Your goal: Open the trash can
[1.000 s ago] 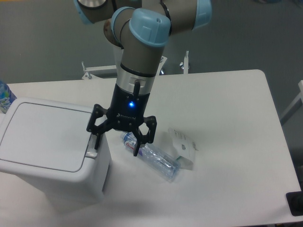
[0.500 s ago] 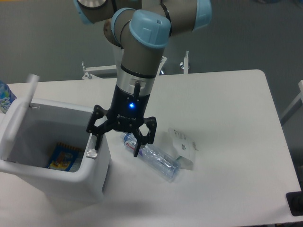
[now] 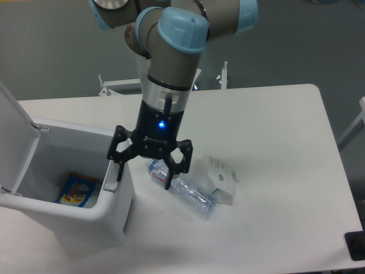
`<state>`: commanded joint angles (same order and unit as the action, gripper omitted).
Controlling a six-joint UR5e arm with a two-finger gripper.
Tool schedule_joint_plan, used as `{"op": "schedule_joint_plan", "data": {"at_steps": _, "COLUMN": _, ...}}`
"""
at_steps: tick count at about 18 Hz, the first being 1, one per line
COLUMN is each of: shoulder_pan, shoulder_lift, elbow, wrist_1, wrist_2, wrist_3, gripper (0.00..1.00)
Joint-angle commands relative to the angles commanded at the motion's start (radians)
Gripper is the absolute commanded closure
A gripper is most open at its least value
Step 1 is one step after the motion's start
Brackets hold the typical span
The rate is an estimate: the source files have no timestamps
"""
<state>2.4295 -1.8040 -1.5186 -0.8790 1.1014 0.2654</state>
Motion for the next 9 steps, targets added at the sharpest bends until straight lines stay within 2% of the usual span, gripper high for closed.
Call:
{"op": "schedule_joint_plan", "data": {"at_steps": 3, "shoulder_pan": 0.057, "shoulder_lift": -0.005, "elbow": -0.003, "wrist_1": 0.002, "wrist_2": 0.000, "wrist_3": 0.024, "gripper": 0.00}}
{"op": "schedule_joint_plan", "data": {"at_steps": 9, "shoulder_pan": 0.137, "shoulder_lift": -0.058, "elbow": 0.008, "wrist_1": -0.002, "wrist_2": 0.002, "wrist_3": 0.158, "gripper": 0.00}}
